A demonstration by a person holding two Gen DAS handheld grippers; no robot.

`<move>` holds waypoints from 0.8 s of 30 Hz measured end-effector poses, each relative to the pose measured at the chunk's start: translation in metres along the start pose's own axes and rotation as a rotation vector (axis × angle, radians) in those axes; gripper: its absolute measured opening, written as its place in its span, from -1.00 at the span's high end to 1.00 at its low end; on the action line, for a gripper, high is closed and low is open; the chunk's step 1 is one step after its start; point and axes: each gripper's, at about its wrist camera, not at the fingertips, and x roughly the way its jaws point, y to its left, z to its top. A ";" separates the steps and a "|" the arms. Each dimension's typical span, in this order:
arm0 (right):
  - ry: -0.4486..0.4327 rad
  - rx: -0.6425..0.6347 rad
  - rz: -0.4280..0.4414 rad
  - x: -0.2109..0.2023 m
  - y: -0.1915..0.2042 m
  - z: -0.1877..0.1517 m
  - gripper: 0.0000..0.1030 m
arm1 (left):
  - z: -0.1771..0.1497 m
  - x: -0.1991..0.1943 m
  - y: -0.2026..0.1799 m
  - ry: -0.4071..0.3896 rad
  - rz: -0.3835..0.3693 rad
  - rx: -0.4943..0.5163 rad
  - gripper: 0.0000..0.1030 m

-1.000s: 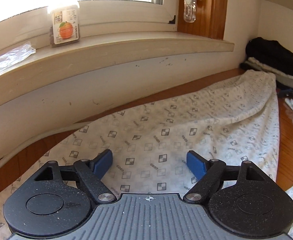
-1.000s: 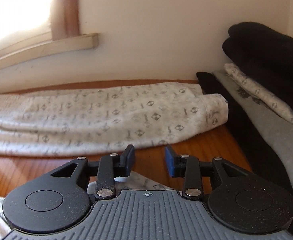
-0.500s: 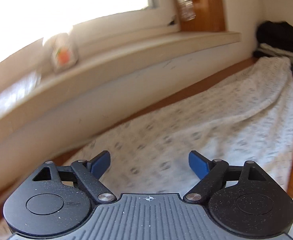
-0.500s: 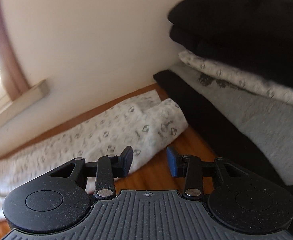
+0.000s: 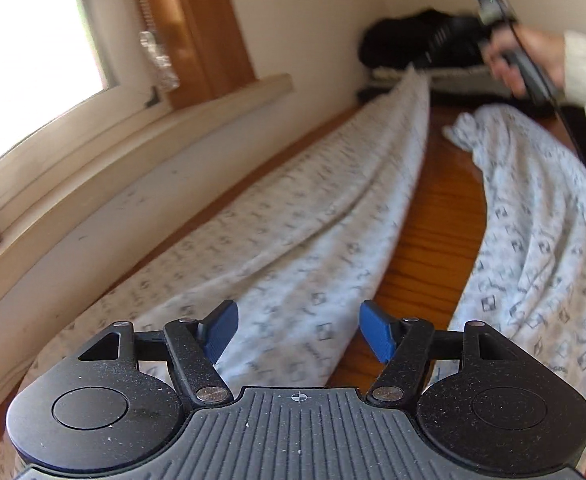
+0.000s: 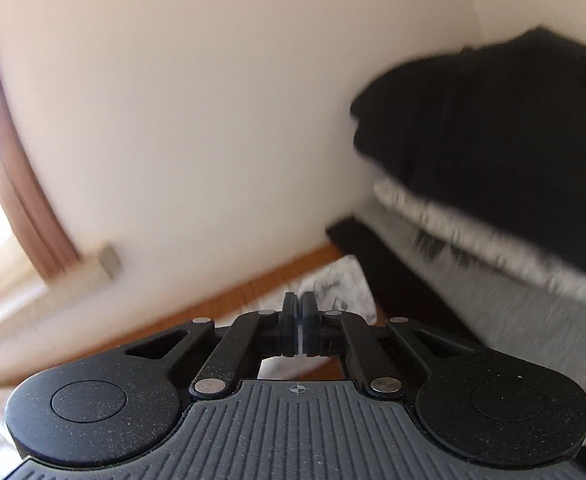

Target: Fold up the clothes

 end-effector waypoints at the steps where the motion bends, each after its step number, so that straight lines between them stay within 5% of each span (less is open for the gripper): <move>1: -0.003 -0.011 -0.009 -0.001 0.001 0.001 0.96 | 0.000 0.003 -0.001 0.006 0.001 0.013 -0.37; 5: -0.003 -0.017 -0.024 -0.001 -0.003 0.003 0.97 | -0.002 0.006 -0.003 0.001 -0.019 0.037 -0.28; 6: 0.007 -0.019 -0.026 0.000 -0.004 0.000 0.97 | -0.004 0.006 -0.002 -0.003 -0.030 0.039 -0.06; 7: 0.017 -0.021 -0.027 0.001 -0.005 -0.003 0.97 | -0.003 0.006 0.001 0.000 -0.045 0.029 0.36; 10: 0.047 -0.028 -0.033 0.005 -0.009 -0.010 0.89 | -0.001 0.007 0.014 0.008 -0.089 -0.024 0.72; 20: 0.144 -0.049 -0.043 0.012 -0.019 -0.039 0.33 | -0.005 0.029 0.112 -0.065 -0.136 -0.397 0.73; 24: 0.172 -0.047 -0.031 0.014 -0.022 -0.045 0.23 | -0.010 0.020 0.113 -0.095 -0.127 -0.403 0.67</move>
